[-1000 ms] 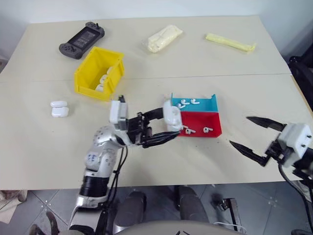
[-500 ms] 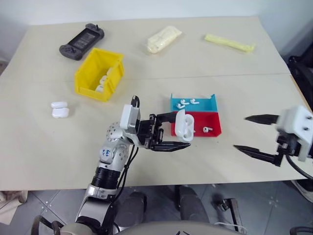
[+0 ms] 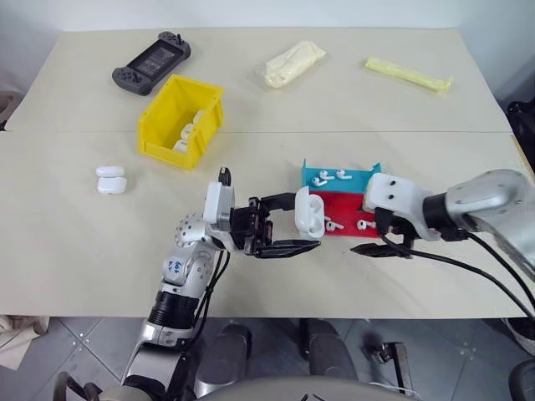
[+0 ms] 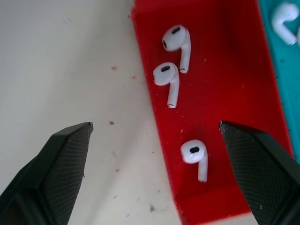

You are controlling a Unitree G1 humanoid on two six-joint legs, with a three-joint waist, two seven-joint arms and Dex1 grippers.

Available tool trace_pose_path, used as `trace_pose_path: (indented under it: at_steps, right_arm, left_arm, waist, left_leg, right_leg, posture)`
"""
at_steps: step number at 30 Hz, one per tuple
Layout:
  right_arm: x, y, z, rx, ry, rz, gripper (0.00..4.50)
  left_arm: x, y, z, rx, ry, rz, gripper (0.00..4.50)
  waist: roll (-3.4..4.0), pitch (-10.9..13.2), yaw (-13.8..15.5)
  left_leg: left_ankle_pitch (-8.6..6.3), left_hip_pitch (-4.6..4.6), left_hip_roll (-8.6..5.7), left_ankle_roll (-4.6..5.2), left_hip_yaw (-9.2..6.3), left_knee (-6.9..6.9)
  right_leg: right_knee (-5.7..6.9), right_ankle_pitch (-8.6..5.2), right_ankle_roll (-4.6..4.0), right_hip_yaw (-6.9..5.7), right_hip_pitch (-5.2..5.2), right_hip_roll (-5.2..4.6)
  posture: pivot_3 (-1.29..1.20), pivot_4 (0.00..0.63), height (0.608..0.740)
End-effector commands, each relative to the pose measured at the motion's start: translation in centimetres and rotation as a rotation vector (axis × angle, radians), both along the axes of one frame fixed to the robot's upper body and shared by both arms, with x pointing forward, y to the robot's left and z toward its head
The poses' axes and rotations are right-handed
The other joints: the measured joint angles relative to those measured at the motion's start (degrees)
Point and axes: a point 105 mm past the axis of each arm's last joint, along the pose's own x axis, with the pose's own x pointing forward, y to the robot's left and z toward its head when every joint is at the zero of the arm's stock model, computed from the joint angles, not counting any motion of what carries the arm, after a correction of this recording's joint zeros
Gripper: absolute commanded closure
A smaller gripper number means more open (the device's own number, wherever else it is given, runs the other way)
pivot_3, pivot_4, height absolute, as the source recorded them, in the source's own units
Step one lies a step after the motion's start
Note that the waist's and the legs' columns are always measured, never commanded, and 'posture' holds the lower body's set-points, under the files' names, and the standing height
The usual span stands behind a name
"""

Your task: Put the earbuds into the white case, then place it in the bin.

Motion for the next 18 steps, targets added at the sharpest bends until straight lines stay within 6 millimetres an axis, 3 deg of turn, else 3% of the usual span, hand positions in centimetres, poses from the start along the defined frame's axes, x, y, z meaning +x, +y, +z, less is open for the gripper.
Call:
trace_pose_path:
  at_steps: [1,12,15,18]
  right_arm:
    - [0.7,0.0,0.8,-0.044,-0.048,0.034,0.00]
    - [1.8,-1.1,0.7,-0.122,-0.042,0.049,0.00]
    - [2.1,-1.3,0.5,-0.132,-0.047,0.044,0.62]
    - [1.9,-1.4,0.2,-0.144,-0.028,0.063,1.59]
  left_arm:
    - [-0.7,-0.1,0.8,-0.010,-0.038,0.000,1.73]
    - [-0.6,-0.2,1.0,-0.012,-0.035,0.013,1.73]
    - [-0.6,-0.2,1.0,-0.008,-0.034,0.012,1.73]
    - [-0.6,0.0,1.1,-0.006,-0.032,0.015,1.73]
  waist:
    - [0.00,0.00,0.05]
    - [0.00,0.00,-0.10]
    - [0.00,0.00,-0.14]
    - [0.01,0.00,-0.27]
  left_leg:
    - [0.00,0.00,0.00,0.00,0.00,0.03]
    - [-0.02,-0.01,-0.25,0.01,-0.01,0.21]
    - [-0.02,-0.01,-0.26,0.01,-0.01,0.21]
    - [-0.02,-0.01,-0.25,0.01,-0.01,0.20]
  right_leg:
    - [0.02,0.00,0.00,0.00,0.00,0.00]
    - [0.13,0.02,0.00,0.00,0.02,0.00]
    - [0.13,0.02,0.00,0.01,0.02,-0.01]
    - [0.14,0.02,0.00,0.01,0.00,-0.01]
  posture:
    - [0.00,0.150,0.740]
    - [0.00,0.150,0.740]
    - [0.00,0.150,0.740]
    - [0.00,0.150,0.740]
